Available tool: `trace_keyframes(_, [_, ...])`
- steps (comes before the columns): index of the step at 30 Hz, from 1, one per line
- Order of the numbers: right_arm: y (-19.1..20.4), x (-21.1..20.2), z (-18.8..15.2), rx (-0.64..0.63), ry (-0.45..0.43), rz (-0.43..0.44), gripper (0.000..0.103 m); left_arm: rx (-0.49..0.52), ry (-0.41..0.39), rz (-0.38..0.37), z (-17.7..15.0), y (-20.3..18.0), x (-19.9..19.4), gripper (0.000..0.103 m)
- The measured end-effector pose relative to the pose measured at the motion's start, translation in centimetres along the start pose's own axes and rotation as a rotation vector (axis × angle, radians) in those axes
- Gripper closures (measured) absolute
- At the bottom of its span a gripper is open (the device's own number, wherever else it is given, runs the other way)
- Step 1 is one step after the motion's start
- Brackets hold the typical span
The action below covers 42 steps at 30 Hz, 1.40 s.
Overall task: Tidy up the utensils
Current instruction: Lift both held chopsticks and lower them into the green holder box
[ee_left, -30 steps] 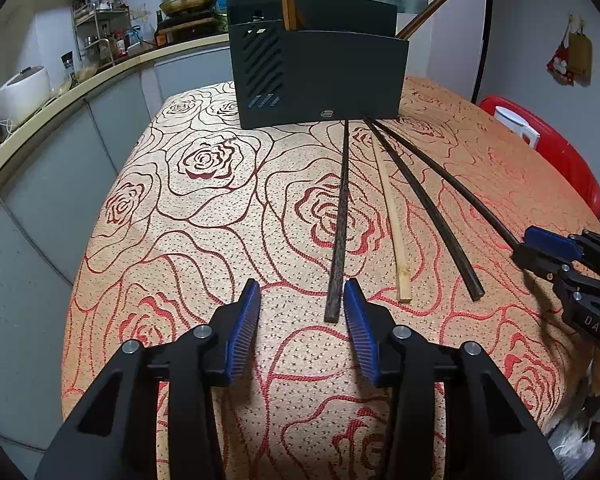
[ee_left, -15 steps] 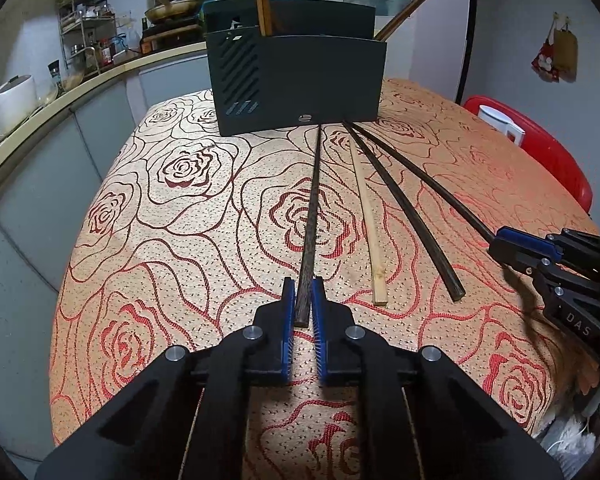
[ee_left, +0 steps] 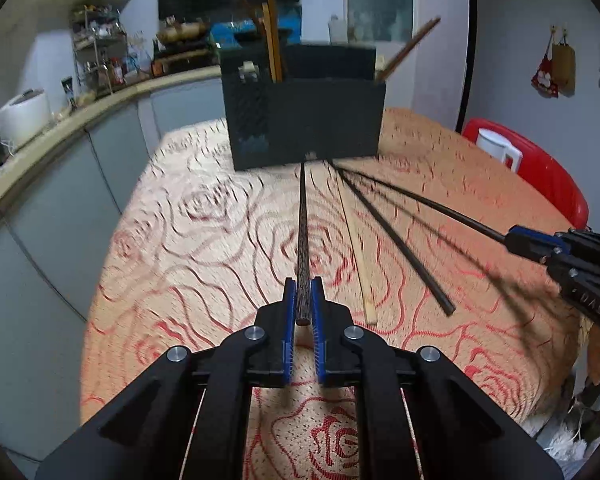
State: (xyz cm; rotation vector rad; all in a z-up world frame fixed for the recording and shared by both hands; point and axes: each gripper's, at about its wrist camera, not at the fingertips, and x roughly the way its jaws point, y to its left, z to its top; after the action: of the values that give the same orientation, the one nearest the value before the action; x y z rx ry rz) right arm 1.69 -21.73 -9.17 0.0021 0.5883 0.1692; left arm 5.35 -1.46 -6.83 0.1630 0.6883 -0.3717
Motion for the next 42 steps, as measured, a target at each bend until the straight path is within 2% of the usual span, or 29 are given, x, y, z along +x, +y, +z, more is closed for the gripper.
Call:
trace_keyframes(7, [-2.0, -3.9, 3.7, 0.034, -0.111, 0.016, 0.095, -0.023, -0.15, 0.043, 3.2, 1.2, -4.5, 0.096])
trace_keyframes(13, [-3.6, -6.9, 7.2, 0.065, -0.216, 0.032, 0.095, -0.056, -0.264, 0.042, 6.8, 2.7, -7.9, 0.096])
trace_keyframes(17, [-4.1, -7.8, 9.1, 0.069, -0.26, 0.051, 0.095, -0.047, -0.307, 0.036, 8.9, 2.9, -9.1, 0.096])
trace_keyframes(26, [-4.3, -7.9, 12.2, 0.055, -0.282, 0.082, 0.095, -0.024, -0.323, 0.032, 12.2, 2.5, -9.7, 0.096])
trace_keyframes(32, [-4.8, -8.4, 14.9, 0.066, -0.295, 0.116, 0.095, -0.029, -0.295, 0.01, 13.5, 2.6, -9.3, 0.096])
trace_keyframes(42, [-5.9, -7.6, 18.6, 0.04, -0.287, 0.09, 0.095, -0.012, -0.26, 0.014, 15.0, 2.9, -8.7, 0.096])
